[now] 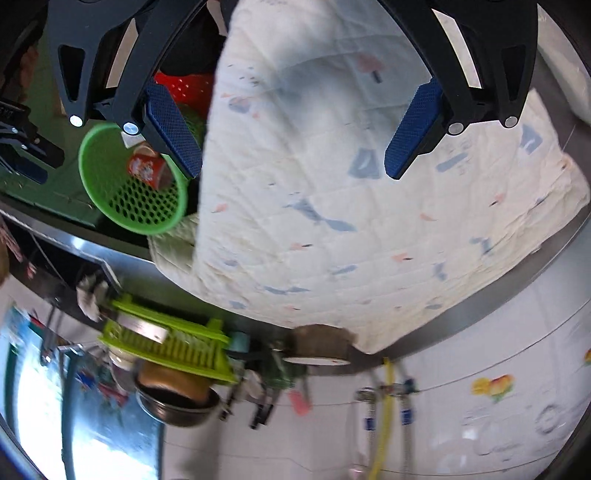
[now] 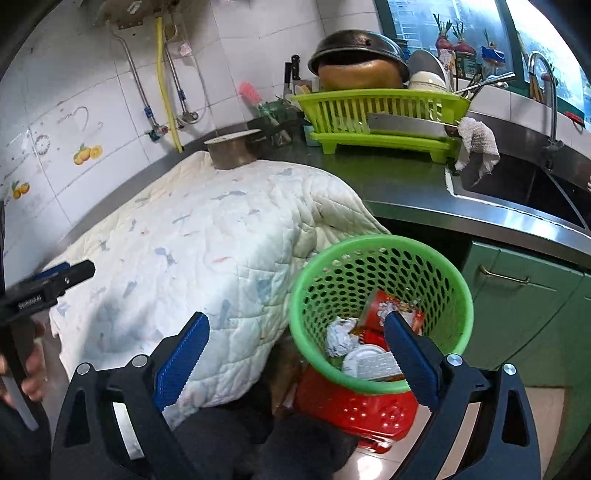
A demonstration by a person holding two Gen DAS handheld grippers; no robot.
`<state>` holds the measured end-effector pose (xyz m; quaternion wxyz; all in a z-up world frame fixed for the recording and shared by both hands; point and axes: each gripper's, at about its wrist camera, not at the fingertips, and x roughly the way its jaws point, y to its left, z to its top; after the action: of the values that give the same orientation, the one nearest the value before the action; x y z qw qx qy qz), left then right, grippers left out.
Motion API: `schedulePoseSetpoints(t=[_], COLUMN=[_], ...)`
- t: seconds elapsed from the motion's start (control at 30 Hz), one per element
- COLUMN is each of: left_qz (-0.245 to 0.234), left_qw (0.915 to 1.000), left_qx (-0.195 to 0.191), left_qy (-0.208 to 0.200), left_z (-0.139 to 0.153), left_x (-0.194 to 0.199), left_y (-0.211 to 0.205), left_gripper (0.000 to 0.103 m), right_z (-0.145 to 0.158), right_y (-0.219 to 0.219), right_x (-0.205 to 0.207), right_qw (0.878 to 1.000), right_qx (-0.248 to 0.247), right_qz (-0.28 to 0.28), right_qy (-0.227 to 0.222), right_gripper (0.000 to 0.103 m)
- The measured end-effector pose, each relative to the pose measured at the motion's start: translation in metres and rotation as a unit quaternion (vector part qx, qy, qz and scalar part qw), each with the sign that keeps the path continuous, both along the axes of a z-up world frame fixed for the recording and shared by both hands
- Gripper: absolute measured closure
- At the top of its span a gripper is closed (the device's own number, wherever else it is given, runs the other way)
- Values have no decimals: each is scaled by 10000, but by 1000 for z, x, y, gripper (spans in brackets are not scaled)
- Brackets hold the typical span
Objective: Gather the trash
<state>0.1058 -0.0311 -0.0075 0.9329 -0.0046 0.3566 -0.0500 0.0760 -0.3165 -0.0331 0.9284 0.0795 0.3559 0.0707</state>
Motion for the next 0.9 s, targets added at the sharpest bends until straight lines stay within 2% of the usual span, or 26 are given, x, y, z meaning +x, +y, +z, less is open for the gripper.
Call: schedulePoseSetpoints(t=[0.27, 0.47, 0.7, 0.9], left_qz=[711, 1231, 1478, 1559], left_qw=[9963, 9907, 9860, 9848], left_qx=[246, 140, 292, 271], left_qy=[-404, -570, -710, -716], left_z=[15, 23, 24, 22], left_x=[-26, -38, -44, -47], left_y=[38, 65, 66, 65], left_gripper=[5, 5, 5, 5], right_z=[19, 30, 31, 34], right_y=[37, 59, 67, 74], right_x=[9, 11, 4, 1], right_qw=[9989, 9972, 9967, 9958], right_qx=[-168, -374, -415, -534], right_qz=[361, 402, 274, 249], right_qy=[-256, -512, -639, -706], right_gripper=[11, 10, 10, 10])
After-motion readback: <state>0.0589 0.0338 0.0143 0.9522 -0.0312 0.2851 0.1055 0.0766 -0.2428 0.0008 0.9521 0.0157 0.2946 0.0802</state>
